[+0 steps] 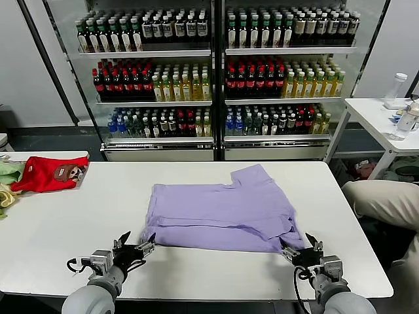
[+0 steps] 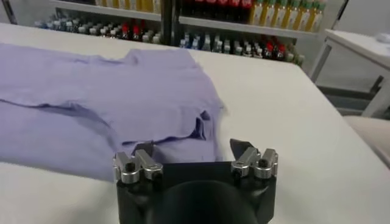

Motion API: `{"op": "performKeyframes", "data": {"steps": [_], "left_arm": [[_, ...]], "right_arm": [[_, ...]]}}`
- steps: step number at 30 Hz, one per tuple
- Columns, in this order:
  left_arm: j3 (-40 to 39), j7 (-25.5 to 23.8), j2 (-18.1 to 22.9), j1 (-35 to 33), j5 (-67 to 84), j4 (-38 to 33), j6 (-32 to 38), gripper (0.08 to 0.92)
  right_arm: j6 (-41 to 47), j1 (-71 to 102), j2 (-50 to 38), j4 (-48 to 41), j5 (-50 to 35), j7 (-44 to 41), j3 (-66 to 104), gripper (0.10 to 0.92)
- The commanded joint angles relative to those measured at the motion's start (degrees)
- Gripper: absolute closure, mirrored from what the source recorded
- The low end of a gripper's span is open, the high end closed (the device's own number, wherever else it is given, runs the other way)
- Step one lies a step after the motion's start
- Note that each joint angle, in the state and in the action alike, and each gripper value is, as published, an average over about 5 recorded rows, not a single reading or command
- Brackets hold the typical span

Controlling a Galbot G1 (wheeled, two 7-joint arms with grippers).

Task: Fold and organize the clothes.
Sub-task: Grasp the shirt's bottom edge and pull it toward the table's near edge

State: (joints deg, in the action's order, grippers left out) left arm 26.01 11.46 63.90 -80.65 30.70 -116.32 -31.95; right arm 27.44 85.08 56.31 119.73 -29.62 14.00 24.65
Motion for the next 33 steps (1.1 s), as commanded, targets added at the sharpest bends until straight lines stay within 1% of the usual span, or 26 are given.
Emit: {"op": "performKeyframes", "data": {"steps": [1,6,11,15,18,21,24,29,33], "left_arm": [[0.8,-2.2,0.5,-0.2,1.0,2.0,-0.6,0.285],[0.4,-2.9,1.1,-0.3,0.8,2.4,-0.6,0.432],[0.2,-3.0,1.4,-1.4,0.5,0.4,-0.5,0.579],[2.6,-2.9,-0.1,-5.9,0.6,-5.3,-0.7,0.692],[5.3,-2.8,-1.8,-10.0,1.2,-10.0,-1.2,0.778],[7.2,-2.6,-3.2,-13.4,1.5,-13.3,-1.3,0.861],[8.5,-2.3,-3.8,-16.3,1.4,-15.0,-1.3,0.907],[10.5,-2.2,-4.2,-19.1,1.1,-14.8,-1.3,0.912],[9.5,-2.6,-3.7,-20.2,-0.5,-14.1,-1.3,0.912]], "right_arm": [[0.1,1.7,0.2,0.3,-0.4,0.1,0.6,0.447],[0.0,1.7,0.4,0.3,-0.5,0.0,0.5,0.594],[-0.1,2.8,0.1,1.3,-0.7,-0.3,1.1,0.732],[-0.1,6.9,-0.8,5.8,-1.6,-0.3,4.5,0.849],[-0.2,11.6,-1.5,10.4,-2.6,-0.4,8.0,0.900],[-0.4,16.0,-1.8,13.7,-3.1,-0.5,10.4,0.909],[-0.8,19.9,-1.6,15.7,-3.0,-0.5,11.4,0.909],[-1.5,24.3,-0.6,17.1,-1.9,-0.5,11.3,0.909],[-1.9,26.9,0.4,18.1,-0.2,-0.4,10.3,0.909]]}}
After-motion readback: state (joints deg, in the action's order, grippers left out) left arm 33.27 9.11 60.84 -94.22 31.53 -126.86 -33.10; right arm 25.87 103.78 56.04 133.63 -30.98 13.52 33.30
